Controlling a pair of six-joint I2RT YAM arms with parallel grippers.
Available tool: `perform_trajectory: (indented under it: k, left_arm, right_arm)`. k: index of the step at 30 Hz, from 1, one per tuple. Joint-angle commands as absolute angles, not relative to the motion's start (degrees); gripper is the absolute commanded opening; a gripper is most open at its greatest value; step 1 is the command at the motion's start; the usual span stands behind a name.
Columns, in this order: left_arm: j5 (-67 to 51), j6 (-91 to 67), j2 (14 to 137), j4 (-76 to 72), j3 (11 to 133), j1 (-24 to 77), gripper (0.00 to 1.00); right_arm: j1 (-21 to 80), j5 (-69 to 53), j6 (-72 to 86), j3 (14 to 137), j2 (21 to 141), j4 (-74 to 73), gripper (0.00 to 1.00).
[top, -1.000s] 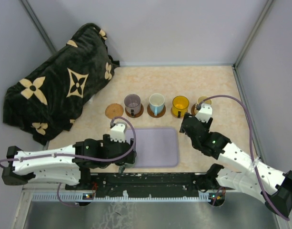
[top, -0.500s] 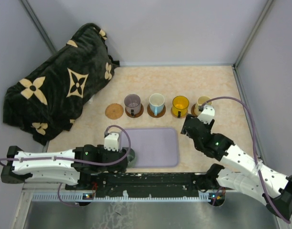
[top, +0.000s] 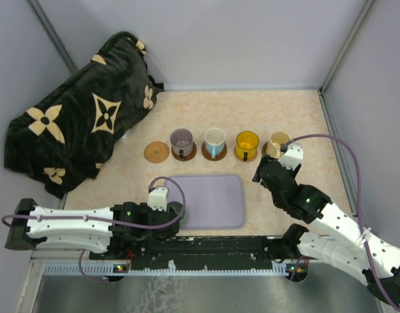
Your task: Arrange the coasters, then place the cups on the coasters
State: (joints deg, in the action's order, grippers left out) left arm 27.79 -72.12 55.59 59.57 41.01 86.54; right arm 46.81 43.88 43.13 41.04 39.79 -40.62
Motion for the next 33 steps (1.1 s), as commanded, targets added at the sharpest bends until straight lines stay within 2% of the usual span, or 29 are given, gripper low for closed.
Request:
perform_trajectory:
  k: [1, 11, 20, 28, 33]
  left_arm:
    - [27.7, -71.8, 56.7, 57.4, 39.9, 87.0, 0.75]
    - [30.4, -71.9, 58.4, 57.1, 38.7, 87.0, 0.67]
    - [31.1, -71.1, 60.1, 55.8, 38.4, 87.0, 0.49]
    - [30.0, -69.9, 60.8, 53.7, 37.9, 87.0, 0.41]
    - [28.4, -69.7, 62.1, 52.0, 37.3, 87.0, 0.31]
  right_arm:
    - [46.5, 45.7, 43.8, 43.4, 39.1, -41.0, 0.7]
    - [46.5, 45.8, 44.1, 43.0, 38.6, -40.7, 0.71]
    - [46.5, 45.6, 44.4, 42.7, 38.7, -40.4, 0.71]
    - [46.5, 45.0, 44.7, 42.2, 38.7, -40.0, 0.71]
    - [46.5, 44.8, 45.0, 41.7, 38.5, -39.8, 0.71]
